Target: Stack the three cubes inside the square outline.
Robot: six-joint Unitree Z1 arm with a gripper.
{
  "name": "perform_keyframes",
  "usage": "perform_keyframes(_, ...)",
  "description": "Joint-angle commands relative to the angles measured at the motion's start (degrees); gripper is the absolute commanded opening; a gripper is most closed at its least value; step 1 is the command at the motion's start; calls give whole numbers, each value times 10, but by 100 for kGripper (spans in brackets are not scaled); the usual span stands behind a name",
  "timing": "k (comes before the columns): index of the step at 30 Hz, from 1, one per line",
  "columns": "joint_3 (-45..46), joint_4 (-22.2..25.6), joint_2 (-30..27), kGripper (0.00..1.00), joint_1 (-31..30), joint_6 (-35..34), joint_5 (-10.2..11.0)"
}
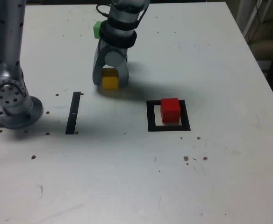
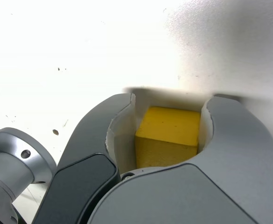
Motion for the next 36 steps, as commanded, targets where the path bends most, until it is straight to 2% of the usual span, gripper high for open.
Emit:
perform_keyframes(1,-4,2,1,33,-3,1,-1)
perform_keyframes(11,-45,34,-22,33,-49,-7,-14)
perform_keyframes(19,-110,111,-33,34,-100,-36,-17)
perform_keyframes(24,-157,139,-32,34,-136,-56,-18)
perform_keyframes(36,-243,159,-5,34,-203,-116,-49)
